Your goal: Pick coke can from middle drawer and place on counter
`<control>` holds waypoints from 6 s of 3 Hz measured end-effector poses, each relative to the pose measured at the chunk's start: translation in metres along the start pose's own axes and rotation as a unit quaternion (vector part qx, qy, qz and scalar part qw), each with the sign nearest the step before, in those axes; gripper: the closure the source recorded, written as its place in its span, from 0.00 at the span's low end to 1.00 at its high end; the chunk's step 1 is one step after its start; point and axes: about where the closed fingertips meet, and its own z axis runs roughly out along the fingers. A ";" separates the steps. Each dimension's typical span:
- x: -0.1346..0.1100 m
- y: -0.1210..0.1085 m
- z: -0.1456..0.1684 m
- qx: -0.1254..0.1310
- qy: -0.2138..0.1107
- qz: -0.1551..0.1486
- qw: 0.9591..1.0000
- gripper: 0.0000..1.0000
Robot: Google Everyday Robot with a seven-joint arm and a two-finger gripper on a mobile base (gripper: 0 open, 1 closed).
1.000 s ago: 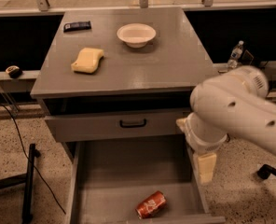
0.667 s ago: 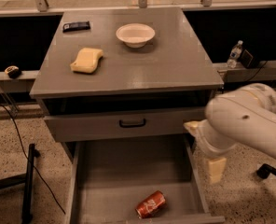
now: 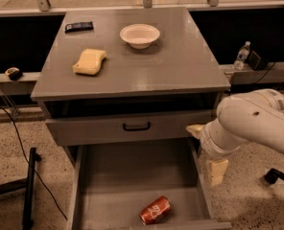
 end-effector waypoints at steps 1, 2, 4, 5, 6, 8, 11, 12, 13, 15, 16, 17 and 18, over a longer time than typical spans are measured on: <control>-0.019 0.008 0.071 -0.035 -0.059 -0.083 0.994 0.00; -0.022 0.023 0.128 -0.065 -0.050 -0.183 0.980 0.00; -0.030 0.024 0.155 -0.074 -0.067 -0.213 0.972 0.00; -0.053 0.049 0.211 -0.093 -0.102 -0.231 0.963 0.00; -0.070 0.075 0.262 -0.103 -0.130 -0.240 0.957 0.00; -0.121 0.100 0.308 -0.090 -0.189 -0.268 0.940 0.40; -0.083 0.049 0.235 0.017 -0.300 -0.207 0.931 1.00; -0.035 0.019 0.166 0.098 -0.296 -0.218 0.925 1.00; -0.005 -0.012 0.102 0.136 -0.252 -0.242 0.927 1.00; 0.028 -0.062 -0.014 0.180 -0.178 -0.254 0.934 1.00; 0.040 -0.078 -0.064 0.194 -0.166 -0.253 0.933 1.00; 0.042 -0.092 -0.110 0.194 -0.151 -0.259 0.934 1.00; 0.037 -0.111 -0.135 0.165 -0.123 -0.258 0.944 1.00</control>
Offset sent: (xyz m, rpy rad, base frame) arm 0.0071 0.0258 -0.1965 -0.1948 0.1385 0.4806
